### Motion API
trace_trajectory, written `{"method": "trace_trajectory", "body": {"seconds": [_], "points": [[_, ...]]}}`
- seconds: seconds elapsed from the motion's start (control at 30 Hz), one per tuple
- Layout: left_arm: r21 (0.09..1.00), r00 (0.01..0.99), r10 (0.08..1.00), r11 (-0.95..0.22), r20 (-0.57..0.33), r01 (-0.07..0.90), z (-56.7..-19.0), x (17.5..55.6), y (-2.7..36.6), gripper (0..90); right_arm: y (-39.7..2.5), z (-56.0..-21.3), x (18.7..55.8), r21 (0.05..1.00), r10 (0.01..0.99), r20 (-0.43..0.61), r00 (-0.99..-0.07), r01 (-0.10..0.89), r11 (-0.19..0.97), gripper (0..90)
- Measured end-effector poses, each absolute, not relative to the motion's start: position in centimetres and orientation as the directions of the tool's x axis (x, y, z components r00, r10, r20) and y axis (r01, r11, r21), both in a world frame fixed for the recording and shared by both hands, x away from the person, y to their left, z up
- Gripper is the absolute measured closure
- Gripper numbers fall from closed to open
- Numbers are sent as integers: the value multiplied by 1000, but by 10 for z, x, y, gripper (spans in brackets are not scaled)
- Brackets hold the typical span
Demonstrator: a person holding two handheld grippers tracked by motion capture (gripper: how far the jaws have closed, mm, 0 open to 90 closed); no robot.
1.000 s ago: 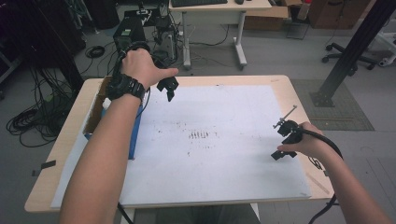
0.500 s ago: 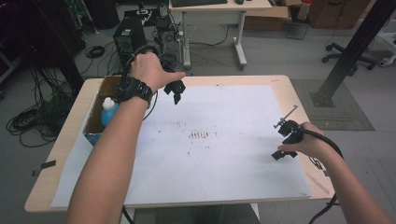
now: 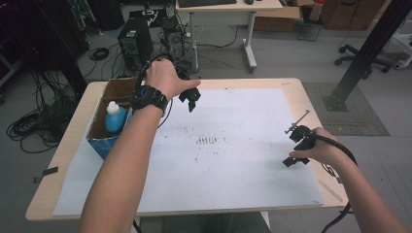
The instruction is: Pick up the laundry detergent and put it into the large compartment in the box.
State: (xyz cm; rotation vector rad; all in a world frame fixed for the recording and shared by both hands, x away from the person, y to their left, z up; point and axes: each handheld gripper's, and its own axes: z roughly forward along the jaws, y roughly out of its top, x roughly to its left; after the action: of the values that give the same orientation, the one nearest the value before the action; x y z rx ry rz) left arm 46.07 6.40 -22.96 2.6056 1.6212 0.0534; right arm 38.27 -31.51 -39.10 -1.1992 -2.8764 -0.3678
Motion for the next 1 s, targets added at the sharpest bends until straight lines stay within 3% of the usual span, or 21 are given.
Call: {"method": "trace_trajectory", "body": {"seconds": [1.0], "points": [[68, 455, 890, -454, -10, 889, -248, 460, 51, 166, -315, -388, 383, 223, 698, 90, -711, 697, 681, 193]]}}
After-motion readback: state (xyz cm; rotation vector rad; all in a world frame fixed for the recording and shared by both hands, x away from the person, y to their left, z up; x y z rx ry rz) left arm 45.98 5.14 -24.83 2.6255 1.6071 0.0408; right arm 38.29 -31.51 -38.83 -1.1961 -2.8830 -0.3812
